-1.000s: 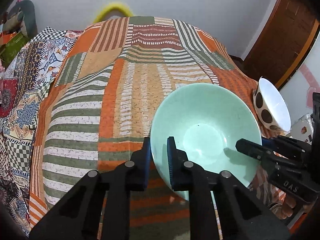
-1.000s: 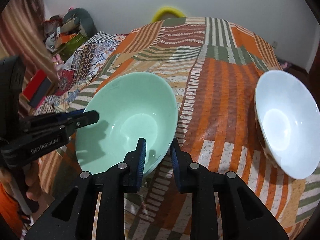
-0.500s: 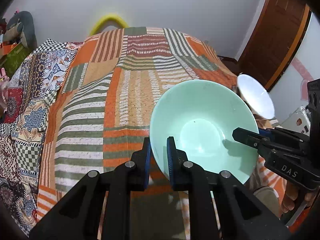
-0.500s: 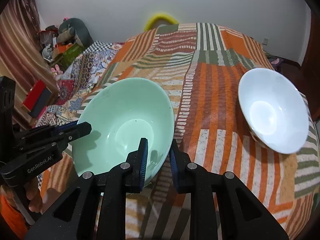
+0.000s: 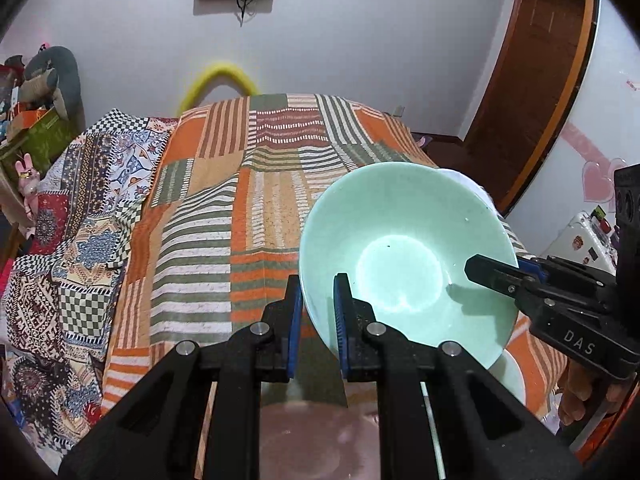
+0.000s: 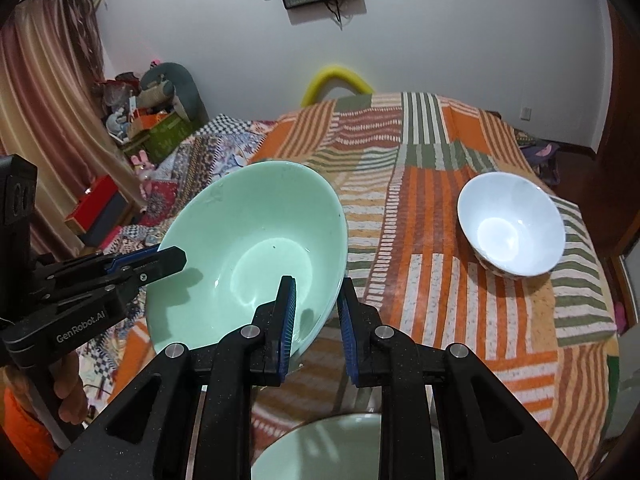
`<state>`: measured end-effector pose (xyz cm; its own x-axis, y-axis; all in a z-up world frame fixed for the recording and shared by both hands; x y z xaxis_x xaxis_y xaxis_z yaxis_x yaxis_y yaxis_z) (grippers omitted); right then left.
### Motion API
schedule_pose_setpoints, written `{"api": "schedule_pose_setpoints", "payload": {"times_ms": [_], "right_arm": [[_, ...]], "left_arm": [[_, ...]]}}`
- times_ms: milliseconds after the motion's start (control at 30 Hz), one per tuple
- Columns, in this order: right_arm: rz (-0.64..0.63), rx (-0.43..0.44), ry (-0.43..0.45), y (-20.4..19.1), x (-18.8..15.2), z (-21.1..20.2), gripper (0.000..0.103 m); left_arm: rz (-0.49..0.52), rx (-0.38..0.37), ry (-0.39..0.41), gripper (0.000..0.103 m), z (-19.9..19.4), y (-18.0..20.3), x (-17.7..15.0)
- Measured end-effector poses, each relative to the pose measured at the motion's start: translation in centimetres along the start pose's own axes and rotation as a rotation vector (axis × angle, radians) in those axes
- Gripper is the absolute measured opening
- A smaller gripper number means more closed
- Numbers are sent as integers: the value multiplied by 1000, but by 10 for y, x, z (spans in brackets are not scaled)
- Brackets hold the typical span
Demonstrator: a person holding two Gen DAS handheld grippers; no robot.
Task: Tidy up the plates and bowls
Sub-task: 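Carry the mint bowl with the left tool into the pink bowl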
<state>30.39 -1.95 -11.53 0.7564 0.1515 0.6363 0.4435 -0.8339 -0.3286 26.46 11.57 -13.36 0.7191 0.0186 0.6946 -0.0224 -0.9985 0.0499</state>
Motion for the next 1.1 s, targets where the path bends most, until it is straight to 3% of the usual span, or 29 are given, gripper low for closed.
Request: {"api": "schedule_pose_setpoints", "payload": {"times_ms": [567, 1100], "right_arm": [[-21, 38, -6, -30, -48, -32, 19], [-37, 67, -90, -55, -92, -13, 19]], "left_arm": [[-9, 30, 50, 14, -82, 5, -45], [-53, 59, -7, 14, -83, -18, -96]]}}
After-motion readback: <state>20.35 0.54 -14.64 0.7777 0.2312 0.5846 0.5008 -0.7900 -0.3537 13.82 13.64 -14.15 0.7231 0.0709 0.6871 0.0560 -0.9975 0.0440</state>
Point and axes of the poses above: each gripper's, at about its wrist camera, not at the fingertips, and z roughly the way its jaws point, y to its right, x to its top, the point moved 5 cm from there along z, roughly the way its jaws point, and after that the axes turned 8 degrees about z, right-handed, at the moved point
